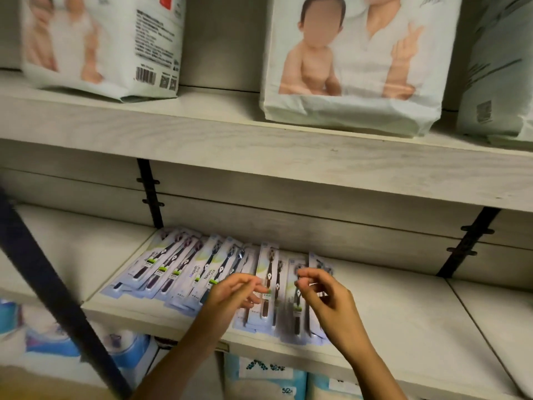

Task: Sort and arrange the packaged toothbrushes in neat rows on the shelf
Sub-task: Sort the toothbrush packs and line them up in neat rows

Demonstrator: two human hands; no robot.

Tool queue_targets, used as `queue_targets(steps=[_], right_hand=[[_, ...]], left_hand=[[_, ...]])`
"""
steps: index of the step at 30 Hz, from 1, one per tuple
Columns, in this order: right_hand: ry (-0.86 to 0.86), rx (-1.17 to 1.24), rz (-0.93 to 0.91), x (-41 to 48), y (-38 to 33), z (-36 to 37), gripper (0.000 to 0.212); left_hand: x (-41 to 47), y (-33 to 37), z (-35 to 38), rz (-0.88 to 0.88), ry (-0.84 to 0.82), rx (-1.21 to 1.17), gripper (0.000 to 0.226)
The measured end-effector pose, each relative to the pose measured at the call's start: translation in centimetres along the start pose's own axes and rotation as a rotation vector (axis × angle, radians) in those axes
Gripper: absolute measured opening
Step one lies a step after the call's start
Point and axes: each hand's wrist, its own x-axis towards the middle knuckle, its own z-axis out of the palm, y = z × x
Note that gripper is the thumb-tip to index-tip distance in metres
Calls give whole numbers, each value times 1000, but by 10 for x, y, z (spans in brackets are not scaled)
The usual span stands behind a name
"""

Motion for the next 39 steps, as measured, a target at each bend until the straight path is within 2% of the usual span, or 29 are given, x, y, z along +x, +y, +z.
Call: queue_targets(steps=[4,10,15,18,24,28,34,39], right_hand=[[-45,79,-63,-8,-33,31,14],[-48,126,-89,-12,-75,109,14],[8,195,-125,-10,-116,206,19],[-17,199,-149,-9,-148,252,18],[-70,180,-191,-6,-193,310,23],[-130,161,-205,-1,-205,345,23],[-148,148,-230,9,-237,406,26],[-107,108,-219,21,-256,488,22]], left_hand=[[-11,14,-43,24,-20,-24,33],[-30,27,-126,87,-29,20,18],[-51,48,-233,99,-140,135,26],[-59,65,-288,98,-128,110,27],[-70,82,-358,124,-112,105,33],[-73,79,-390,139,-90,68,26],[-71,81,-454,147,-123,91,27],[-65,70,-541,153,-116,98,23]])
